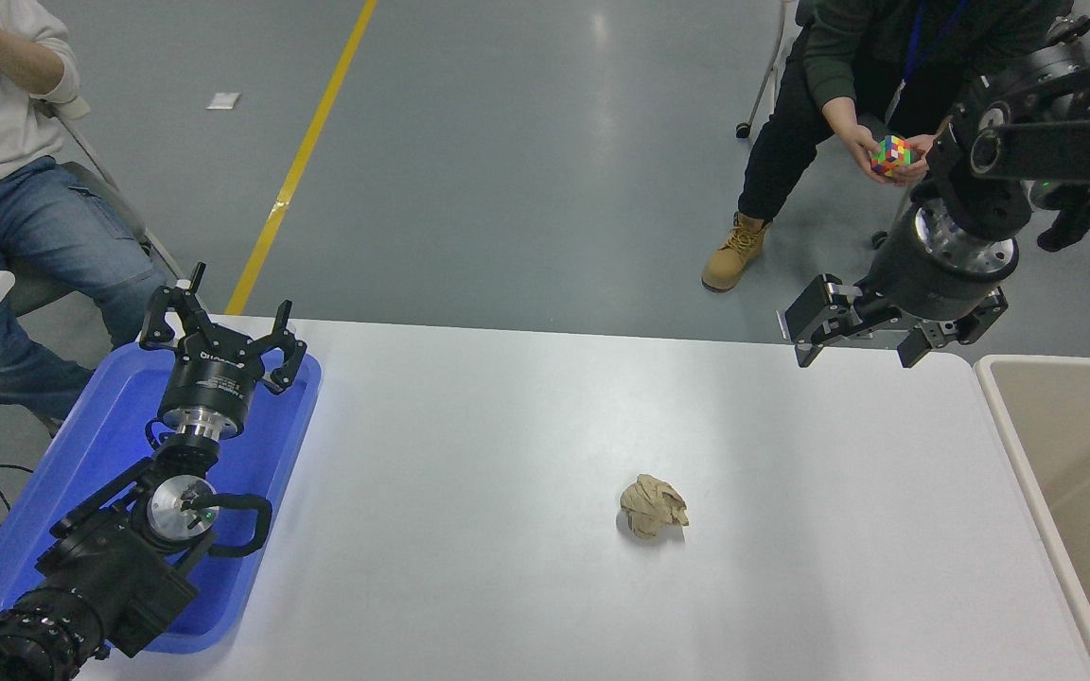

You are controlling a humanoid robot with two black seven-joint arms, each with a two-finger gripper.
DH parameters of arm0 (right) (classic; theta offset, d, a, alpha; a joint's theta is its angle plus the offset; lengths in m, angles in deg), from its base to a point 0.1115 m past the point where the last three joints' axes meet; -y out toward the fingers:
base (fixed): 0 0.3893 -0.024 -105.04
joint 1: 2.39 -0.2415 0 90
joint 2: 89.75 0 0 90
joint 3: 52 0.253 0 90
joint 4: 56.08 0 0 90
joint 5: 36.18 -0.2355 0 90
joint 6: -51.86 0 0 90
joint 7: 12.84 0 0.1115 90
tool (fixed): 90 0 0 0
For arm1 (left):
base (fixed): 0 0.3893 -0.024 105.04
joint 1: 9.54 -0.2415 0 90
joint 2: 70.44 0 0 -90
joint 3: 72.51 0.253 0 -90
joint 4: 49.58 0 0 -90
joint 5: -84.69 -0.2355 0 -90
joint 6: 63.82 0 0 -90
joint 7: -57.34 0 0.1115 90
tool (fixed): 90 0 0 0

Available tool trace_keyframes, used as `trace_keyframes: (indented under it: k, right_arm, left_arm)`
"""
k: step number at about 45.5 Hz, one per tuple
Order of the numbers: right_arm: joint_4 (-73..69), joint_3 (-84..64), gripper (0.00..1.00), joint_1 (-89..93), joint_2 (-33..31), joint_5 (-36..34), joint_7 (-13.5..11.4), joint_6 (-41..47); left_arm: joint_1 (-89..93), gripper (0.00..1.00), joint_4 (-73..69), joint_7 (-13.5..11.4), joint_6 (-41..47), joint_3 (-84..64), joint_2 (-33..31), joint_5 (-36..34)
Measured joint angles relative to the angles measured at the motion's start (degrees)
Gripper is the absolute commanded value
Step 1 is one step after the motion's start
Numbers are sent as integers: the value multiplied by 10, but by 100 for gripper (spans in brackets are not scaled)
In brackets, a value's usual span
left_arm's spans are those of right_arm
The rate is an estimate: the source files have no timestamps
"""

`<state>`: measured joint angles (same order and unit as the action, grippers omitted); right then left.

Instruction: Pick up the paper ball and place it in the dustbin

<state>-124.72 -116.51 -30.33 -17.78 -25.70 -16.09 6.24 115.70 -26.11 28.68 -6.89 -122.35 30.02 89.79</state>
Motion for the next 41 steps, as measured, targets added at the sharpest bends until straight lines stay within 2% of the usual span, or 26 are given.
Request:
trace_keyframes:
  k: [41]
  right_arm:
    - [2, 3, 100, 1, 24, -6, 0, -1]
  left_arm:
    - [0, 100, 0, 0, 0, 0, 0, 0]
